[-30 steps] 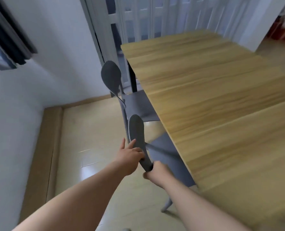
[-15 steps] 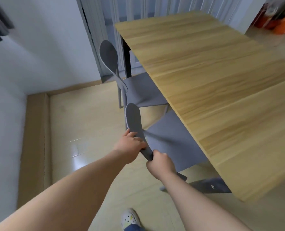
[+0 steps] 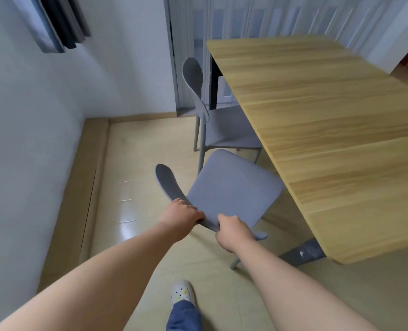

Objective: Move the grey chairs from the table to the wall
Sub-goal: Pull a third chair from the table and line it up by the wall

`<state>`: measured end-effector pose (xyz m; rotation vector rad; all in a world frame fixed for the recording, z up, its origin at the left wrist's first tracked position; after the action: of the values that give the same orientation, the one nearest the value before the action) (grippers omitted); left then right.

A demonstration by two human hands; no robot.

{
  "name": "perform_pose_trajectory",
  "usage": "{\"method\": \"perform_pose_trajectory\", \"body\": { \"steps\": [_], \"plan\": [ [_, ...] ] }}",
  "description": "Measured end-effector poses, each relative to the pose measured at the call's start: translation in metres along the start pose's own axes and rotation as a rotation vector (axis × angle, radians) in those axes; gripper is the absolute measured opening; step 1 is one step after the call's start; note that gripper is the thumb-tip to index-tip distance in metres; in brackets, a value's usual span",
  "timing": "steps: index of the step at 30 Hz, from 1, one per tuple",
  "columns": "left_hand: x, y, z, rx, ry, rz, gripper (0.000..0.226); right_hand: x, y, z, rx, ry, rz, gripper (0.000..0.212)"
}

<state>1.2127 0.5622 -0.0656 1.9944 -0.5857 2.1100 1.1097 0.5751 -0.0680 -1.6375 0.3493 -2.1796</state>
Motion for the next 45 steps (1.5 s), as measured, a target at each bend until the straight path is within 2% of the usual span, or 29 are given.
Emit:
{"method": "perform_pose_trajectory", "body": {
  "steps": [5,9,13,19,22,25,27,31,34,38,40,43,45],
  "plan": [
    [-0.011,-0.059,-0.032,0.102,0.011,0.074,0.028,-0.021,-0.043,-0.004,0.113,-0.104,0.018,0.033],
    [-0.023,-0.098,-0.062,0.086,0.063,0.152,0.024,-0.041,-0.084,-0.010,0.193,-0.186,0.043,0.034],
    [-0.037,-0.129,-0.087,0.142,0.044,0.204,0.026,-0.055,-0.118,-0.020,0.245,-0.246,0.088,0.030],
    [-0.042,-0.162,-0.069,0.290,0.001,0.208,0.033,-0.074,-0.131,-0.017,0.196,-0.359,0.043,0.040],
    [-0.039,-0.165,-0.063,0.292,-0.066,0.214,0.026,-0.087,-0.136,-0.001,0.211,-0.357,0.038,0.044],
    [-0.033,-0.163,-0.064,0.249,-0.061,0.203,0.025,-0.082,-0.136,0.005,0.192,-0.119,-0.006,0.040],
    [-0.032,-0.162,-0.063,0.246,-0.072,0.165,0.025,-0.073,-0.139,-0.004,0.082,0.023,-0.090,0.033],
    [-0.026,-0.158,-0.061,0.253,-0.105,0.127,0.025,-0.055,-0.151,-0.025,-0.134,-0.046,-0.319,0.043],
    [-0.021,-0.155,-0.057,0.238,-0.133,0.143,0.025,-0.055,-0.156,-0.032,-0.274,0.013,-0.326,0.042],
    [-0.025,-0.158,-0.038,0.229,-0.299,0.141,0.027,-0.056,-0.168,-0.049,-0.633,0.393,-0.386,0.058],
    [-0.025,-0.161,-0.035,0.195,-0.350,0.117,0.041,-0.067,-0.167,-0.050,-0.764,0.701,-0.409,0.069],
    [-0.022,-0.165,-0.039,0.135,-0.316,0.095,0.052,-0.093,-0.164,-0.024,-0.930,1.151,-0.273,0.066],
    [-0.022,-0.169,-0.040,0.133,-0.360,0.104,0.054,-0.111,-0.161,0.007,-0.894,1.286,-0.068,0.048]
  ]
}}
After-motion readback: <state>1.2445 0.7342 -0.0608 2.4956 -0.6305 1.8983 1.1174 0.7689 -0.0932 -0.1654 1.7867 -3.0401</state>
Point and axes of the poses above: each hand's wrist, its own y-axis towards the middle knuckle, its own x-axis out of the back of the hand, z = x × y, the point moved 8 cm from there along y, towards the middle knuckle, and after that the axes turned 9 degrees about -z, right-handed, at the moved point
